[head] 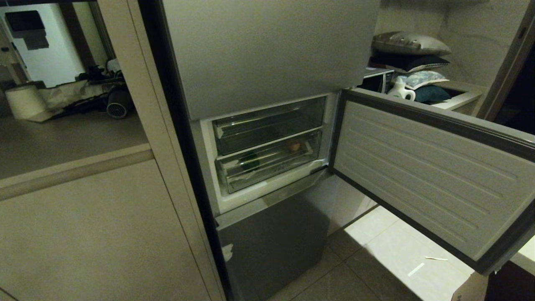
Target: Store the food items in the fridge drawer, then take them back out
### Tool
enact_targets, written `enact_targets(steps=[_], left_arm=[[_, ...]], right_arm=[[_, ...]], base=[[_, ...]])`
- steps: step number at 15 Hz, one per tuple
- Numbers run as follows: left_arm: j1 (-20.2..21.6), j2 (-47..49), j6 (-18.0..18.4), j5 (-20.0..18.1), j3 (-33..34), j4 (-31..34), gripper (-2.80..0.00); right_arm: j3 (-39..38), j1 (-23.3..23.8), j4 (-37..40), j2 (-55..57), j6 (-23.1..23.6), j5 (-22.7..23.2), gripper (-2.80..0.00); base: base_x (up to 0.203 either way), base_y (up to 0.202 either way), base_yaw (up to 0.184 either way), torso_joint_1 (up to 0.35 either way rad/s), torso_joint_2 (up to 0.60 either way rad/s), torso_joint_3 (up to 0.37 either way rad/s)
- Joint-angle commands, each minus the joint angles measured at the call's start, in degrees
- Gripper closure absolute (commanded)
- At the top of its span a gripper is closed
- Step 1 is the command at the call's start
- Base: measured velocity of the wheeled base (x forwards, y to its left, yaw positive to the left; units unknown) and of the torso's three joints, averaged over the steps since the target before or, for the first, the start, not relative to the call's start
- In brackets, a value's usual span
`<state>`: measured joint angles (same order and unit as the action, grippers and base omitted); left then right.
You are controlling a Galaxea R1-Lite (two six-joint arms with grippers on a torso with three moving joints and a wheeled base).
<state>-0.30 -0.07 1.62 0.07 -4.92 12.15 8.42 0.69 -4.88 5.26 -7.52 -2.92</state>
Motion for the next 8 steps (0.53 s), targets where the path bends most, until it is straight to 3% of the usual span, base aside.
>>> enact_targets(steps=[1,3,5,8], left_arm=[[-0.05,0.07,0.05,0.01,0.0,0.07,0.0],[-0.05,0.07,0.05,0.01,0.0,0.07,0.0],[-0.05,0.07,0.03,0.01,0.0,0.07,0.0],[-0.05,0.07,0.05,0.01,0.0,0.07,0.0]], right_arm=[[8.21,2.71,-0.42,12.27,-4.92,-2.23,0.0],[13.04,9.2,-3.43,22.38,-11.2,-3.6,0.0],[14.54,21.13,-10.61,30.62,-14.6,-2.17,0.0],[15.65,40.38,-22.43,40.48,-18.57,5.61,0.0]], base=[[0.0,0.0,0.0,0.0,0.0,0.0],[0.0,0.0,0.0,0.0,0.0,0.0],[0.0,0.0,0.0,0.0,0.0,0.0],[0.0,0.0,0.0,0.0,0.0,0.0]])
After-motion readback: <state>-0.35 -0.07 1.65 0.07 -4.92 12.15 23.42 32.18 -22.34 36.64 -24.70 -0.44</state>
